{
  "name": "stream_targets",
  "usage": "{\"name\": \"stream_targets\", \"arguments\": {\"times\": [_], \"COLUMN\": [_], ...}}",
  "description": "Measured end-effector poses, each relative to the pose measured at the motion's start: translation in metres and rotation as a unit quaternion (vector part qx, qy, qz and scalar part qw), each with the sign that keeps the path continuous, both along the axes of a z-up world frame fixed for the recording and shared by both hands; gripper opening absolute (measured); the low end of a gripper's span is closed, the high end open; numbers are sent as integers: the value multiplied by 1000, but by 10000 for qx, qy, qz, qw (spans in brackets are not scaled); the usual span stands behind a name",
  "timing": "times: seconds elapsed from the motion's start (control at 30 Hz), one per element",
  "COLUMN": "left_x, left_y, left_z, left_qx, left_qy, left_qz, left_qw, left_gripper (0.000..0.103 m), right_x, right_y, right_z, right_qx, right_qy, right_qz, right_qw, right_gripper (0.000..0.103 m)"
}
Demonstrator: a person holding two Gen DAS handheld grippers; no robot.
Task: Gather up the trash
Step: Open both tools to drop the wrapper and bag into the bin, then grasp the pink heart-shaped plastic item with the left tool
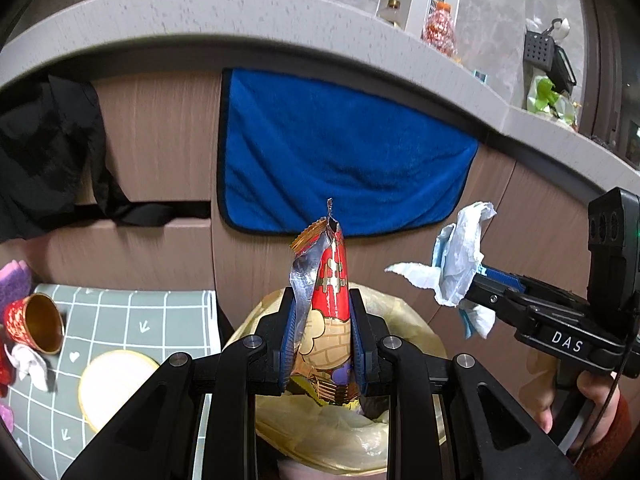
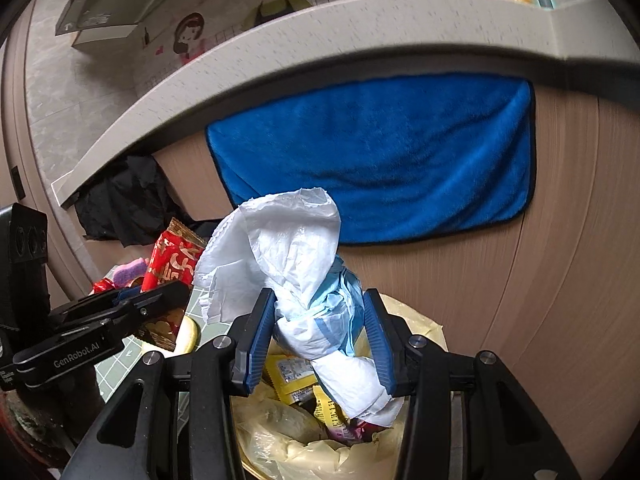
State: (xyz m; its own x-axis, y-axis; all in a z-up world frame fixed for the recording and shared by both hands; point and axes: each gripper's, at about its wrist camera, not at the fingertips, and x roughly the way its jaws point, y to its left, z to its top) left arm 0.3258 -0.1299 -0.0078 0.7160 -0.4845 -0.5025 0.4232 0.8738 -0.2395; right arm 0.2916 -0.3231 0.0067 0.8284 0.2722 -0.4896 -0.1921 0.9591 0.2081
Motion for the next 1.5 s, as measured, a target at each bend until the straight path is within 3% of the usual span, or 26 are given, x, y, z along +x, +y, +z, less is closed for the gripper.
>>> {"name": "stream_targets", "arguments": {"times": [0.23,0.77,0.9,1.0,1.1,1.23,1.5], "left_x": [14,39,48,47,44,33,-4], "left_y": [-6,-9,-6,1,13,47,153], "left_z": [-21,-39,-46,-40,-30,-16,7], "left_qx": [32,-51,-351,-426,-515,-473,-348], "left_qy": [303,737,1097,1056,1019,839,383], "left_qz": [-84,-406,-586,-542,-493,-188,832], "left_qw": [9995,9964,9916,9920,9922,9952,9952], "left_gripper": [24,27,56,65,71,71,71], "right_x": [14,36,40,39,34,25,6], "right_y": [-4,-7,-5,-6,-5,1,43], "right_z": [-18,-47,-52,-52,-49,-40,-6], "right_qx": [64,270,271,236,157,-15,-61], "right_qy": [209,588,669,656,643,536,154], "right_qz": [-17,-82,-127,-251,-358,-462,-216], "right_qw": [9998,9979,9973,9972,9972,9975,9996], "right_gripper": [41,45,52,56,57,57,57]}}
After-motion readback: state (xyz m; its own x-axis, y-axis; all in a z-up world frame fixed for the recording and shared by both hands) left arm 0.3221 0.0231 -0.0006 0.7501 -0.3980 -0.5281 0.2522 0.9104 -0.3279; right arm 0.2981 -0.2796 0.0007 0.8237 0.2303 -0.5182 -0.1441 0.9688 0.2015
